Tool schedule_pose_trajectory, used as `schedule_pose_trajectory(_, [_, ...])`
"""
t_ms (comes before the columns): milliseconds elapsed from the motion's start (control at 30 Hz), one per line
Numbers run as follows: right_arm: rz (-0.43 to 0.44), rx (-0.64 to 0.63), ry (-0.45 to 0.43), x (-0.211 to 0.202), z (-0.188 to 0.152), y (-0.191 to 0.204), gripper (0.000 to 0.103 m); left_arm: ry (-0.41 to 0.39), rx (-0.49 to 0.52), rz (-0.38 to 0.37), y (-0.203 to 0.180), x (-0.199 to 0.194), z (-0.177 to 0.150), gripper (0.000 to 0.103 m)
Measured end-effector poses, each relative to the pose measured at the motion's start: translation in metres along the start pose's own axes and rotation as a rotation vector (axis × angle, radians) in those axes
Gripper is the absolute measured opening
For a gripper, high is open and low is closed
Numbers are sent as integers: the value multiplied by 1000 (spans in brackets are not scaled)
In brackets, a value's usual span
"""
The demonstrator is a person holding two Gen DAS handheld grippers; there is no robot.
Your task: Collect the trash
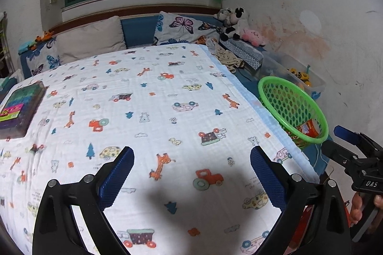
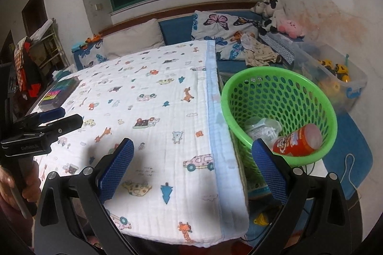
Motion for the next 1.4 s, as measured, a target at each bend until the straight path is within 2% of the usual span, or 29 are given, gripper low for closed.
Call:
schedule_pose_trajectory(400, [42, -8, -4, -2, -5, 17, 98, -42, -32, 83, 17, -19, -9, 95])
schedule_pose_trajectory(667, [68, -29, -9, -5, -9, 31, 98, -63, -53, 107, 25, -32, -15, 96])
schedule_pose_trajectory(1400, [78, -29, -35, -17, -10, 35, 98, -95, -56, 139, 28, -53, -21, 96])
Point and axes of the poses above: each gripper's, at about its wrist camera, not at the fingertips, and x roughly the way its jaws point, y to its left, z to its top, the point moved 10 cm from there along x, roughly the way its jaws point, and after that the axes turned 1 degree about z, right-handed, at the moved point
